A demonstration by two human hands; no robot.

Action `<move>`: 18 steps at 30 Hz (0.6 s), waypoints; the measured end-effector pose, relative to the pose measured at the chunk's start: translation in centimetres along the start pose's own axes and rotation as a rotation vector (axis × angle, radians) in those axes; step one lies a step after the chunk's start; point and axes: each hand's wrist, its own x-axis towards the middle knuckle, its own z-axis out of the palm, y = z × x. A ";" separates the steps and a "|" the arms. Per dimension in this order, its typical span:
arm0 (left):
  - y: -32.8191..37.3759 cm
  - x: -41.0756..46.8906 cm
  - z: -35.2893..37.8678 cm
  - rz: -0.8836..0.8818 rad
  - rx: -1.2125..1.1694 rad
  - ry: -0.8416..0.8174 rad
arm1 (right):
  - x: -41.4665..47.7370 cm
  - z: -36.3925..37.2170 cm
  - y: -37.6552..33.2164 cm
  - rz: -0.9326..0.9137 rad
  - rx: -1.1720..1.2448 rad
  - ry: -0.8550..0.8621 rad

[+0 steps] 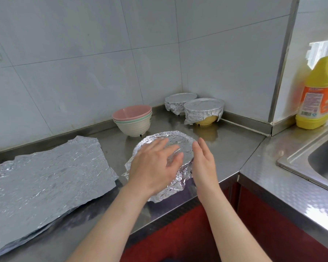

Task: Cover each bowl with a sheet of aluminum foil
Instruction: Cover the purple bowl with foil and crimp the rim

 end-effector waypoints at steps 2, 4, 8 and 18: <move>0.2 -0.1 0.1 0.017 0.025 0.030 | 0.2 0.4 0.2 0.012 -0.019 0.026; 0.3 0.0 0.3 0.008 0.034 0.044 | 0.5 0.7 0.3 0.019 -0.044 0.046; 0.5 0.1 1.0 -0.003 0.023 0.109 | 1.1 1.1 0.4 0.028 -0.115 0.075; 1.3 0.7 1.8 -0.063 0.054 0.113 | 1.4 1.6 0.5 0.147 -0.108 0.055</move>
